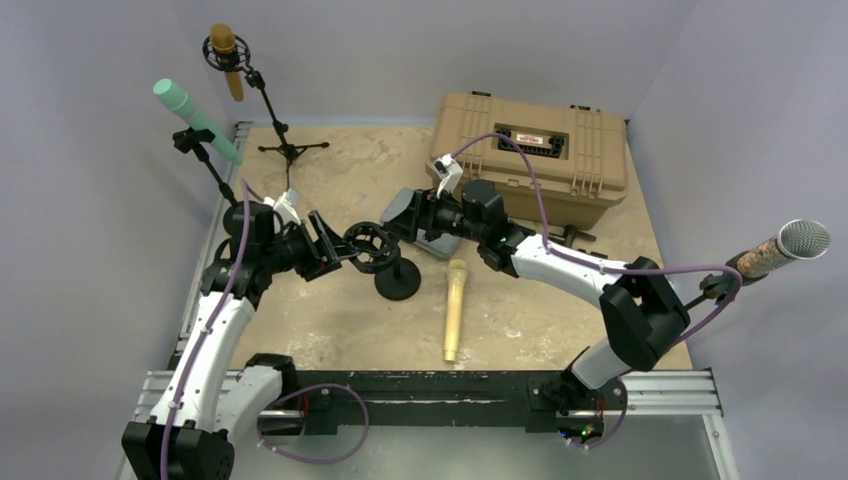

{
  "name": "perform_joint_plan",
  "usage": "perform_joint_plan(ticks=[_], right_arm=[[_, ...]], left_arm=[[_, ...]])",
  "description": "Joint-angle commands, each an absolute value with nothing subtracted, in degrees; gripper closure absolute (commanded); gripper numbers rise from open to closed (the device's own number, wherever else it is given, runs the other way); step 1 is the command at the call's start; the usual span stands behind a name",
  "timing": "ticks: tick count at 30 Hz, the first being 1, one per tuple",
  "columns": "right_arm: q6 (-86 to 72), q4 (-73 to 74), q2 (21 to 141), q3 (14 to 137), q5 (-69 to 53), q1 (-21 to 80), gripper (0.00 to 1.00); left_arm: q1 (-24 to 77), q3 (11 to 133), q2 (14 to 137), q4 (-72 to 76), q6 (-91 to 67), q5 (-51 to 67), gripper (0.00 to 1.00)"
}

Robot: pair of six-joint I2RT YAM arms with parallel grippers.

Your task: Remove the microphone from the stand

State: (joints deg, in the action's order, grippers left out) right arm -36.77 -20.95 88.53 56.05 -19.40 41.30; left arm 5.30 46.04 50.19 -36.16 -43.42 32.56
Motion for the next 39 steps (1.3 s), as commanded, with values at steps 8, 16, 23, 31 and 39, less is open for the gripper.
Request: perform_joint_plan(ticks=[8,16,23,31,39], right_arm=[[-36.83,-26.29,91.58,49.92,-18.32,41.44,0.32],[-37.38,-28.41,93.66,46.08,-18.10,41.48,0.32],[-36.76,-25.84,91.43,49.19,-18.10,41.46,0.29],[-35.67,-21.96,84.56,52.01,-16.73,41.47,0.18],[-35.05,-21.18,83.63,51.44,-16.23,41.41,0.17]], left_arm=[[5.45,41.13,46.80,-26.85,-47.09,36.76,0.34],[5.54,36.07,47.04,-18.74,-52.53,39.25,0.35],[5.54,34.14,44.96,-16.14,-54.99,38.45,0.44],[5.56,31.74,43.00,-11.60,-59.14,37.95,0.51],[5.64,30.26,43.59,-11.39,-59.49,38.20,0.49]])
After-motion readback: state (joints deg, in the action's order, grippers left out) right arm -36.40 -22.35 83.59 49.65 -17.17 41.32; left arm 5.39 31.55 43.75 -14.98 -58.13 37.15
